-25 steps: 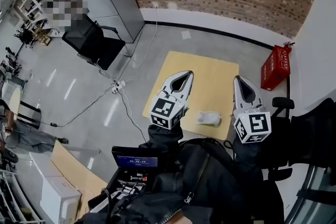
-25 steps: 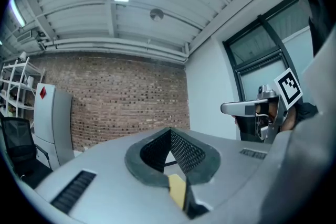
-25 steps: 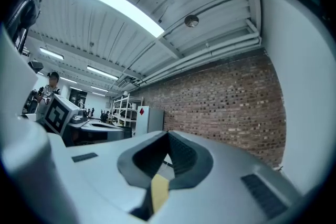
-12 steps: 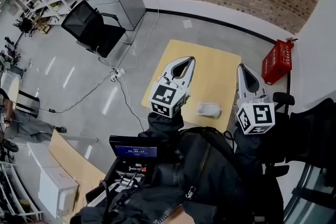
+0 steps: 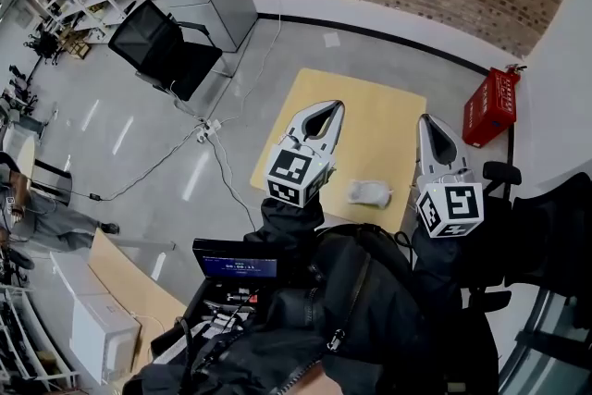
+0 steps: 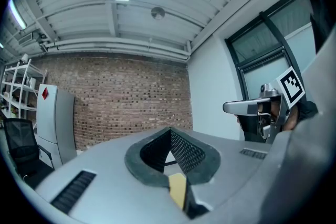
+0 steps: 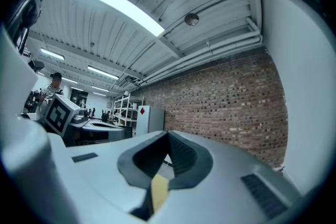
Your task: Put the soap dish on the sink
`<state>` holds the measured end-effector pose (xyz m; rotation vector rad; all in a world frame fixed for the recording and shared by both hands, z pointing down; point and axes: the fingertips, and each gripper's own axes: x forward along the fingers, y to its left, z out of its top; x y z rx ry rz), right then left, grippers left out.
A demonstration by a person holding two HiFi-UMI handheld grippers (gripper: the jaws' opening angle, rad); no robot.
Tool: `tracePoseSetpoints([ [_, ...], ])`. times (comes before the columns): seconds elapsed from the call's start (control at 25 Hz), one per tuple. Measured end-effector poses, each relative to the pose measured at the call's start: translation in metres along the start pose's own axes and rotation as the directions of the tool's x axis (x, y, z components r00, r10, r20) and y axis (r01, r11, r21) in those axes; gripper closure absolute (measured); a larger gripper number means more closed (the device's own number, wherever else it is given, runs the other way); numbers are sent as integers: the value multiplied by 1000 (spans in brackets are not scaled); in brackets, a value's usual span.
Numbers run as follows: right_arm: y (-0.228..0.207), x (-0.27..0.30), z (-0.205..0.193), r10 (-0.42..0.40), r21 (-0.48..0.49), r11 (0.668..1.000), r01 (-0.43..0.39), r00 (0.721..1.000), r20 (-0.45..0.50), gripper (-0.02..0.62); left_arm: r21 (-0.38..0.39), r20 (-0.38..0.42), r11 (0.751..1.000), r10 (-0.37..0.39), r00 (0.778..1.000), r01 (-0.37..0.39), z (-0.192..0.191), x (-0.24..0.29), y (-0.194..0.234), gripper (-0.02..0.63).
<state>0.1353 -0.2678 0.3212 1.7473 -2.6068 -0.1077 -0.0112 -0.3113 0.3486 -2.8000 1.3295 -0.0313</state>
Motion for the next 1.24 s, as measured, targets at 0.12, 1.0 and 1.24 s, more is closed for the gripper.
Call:
tracePoseSetpoints([
  [0.12, -1, 0, -1, -2, 0, 1000, 2, 1000, -1, 589, -1, -2, 1000, 0, 1000, 0, -1, 0, 0, 604],
  [1.0, 0, -1, -7, 14, 5, 1000, -14, 1000, -18, 589, -24, -27, 1000, -6, 1000, 6, -12, 2, -3, 604],
  [1.24, 0, -1, -10, 16, 8, 1000, -16, 1000, -25, 589, -27, -31, 1000, -4, 1000, 3, -14, 2, -3, 604],
])
